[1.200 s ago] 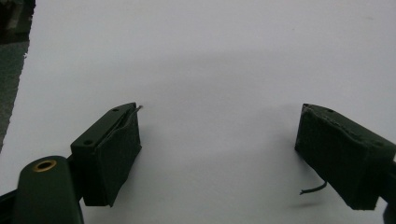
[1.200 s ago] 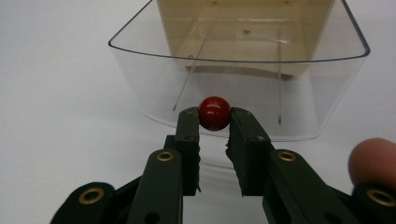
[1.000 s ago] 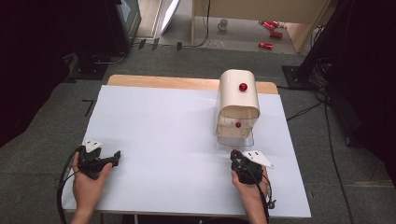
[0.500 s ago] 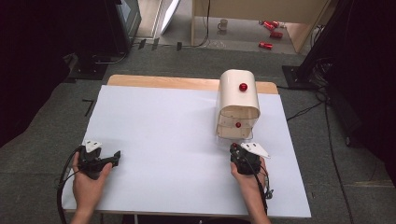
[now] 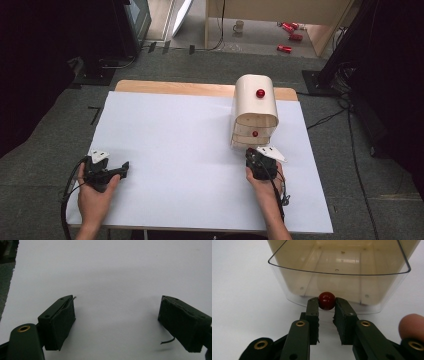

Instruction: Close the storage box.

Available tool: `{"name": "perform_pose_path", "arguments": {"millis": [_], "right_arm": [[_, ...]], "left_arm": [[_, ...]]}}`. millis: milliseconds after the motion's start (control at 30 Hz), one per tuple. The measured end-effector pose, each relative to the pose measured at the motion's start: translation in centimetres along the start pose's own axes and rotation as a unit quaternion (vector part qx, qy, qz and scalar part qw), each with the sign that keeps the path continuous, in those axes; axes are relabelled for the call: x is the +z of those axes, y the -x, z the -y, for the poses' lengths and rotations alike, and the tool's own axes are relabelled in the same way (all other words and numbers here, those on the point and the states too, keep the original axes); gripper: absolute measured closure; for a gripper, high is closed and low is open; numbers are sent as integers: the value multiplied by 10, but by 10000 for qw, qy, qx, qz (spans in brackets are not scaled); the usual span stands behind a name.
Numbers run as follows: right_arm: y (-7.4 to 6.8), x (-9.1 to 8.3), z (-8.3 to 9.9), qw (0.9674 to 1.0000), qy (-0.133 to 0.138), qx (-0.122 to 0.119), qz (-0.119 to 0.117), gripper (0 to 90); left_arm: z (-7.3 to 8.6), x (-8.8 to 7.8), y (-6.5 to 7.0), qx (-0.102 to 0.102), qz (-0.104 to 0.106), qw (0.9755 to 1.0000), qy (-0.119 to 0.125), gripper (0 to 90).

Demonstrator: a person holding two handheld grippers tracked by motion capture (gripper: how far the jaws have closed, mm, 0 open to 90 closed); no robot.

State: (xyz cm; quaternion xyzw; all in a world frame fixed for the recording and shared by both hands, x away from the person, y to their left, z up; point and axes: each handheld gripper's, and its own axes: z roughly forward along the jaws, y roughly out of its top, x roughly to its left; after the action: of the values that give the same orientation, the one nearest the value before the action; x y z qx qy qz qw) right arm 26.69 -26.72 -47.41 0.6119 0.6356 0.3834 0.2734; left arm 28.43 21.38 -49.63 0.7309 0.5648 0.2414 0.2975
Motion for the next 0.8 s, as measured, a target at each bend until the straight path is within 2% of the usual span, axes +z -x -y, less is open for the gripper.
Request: {"name": "perform_pose_path", "arguments": {"millis": [467, 633, 733, 800], "right_arm": [[1, 9, -7, 10000, -14, -22, 36, 751], [3, 9, -7, 10000, -4, -29, -20, 733], [6, 8, -6, 9996, -58, -44, -283, 527], [7, 6, -6, 9992, -110, -138, -361, 393]], "left_arm": [[0, 0, 0, 2, 0, 10000, -2, 140], [0, 0, 0, 0, 0, 10000, 0, 140], [0, 0, 0, 2, 0, 10000, -1, 140], [0, 0, 0, 0, 0, 10000, -1, 140]]}}
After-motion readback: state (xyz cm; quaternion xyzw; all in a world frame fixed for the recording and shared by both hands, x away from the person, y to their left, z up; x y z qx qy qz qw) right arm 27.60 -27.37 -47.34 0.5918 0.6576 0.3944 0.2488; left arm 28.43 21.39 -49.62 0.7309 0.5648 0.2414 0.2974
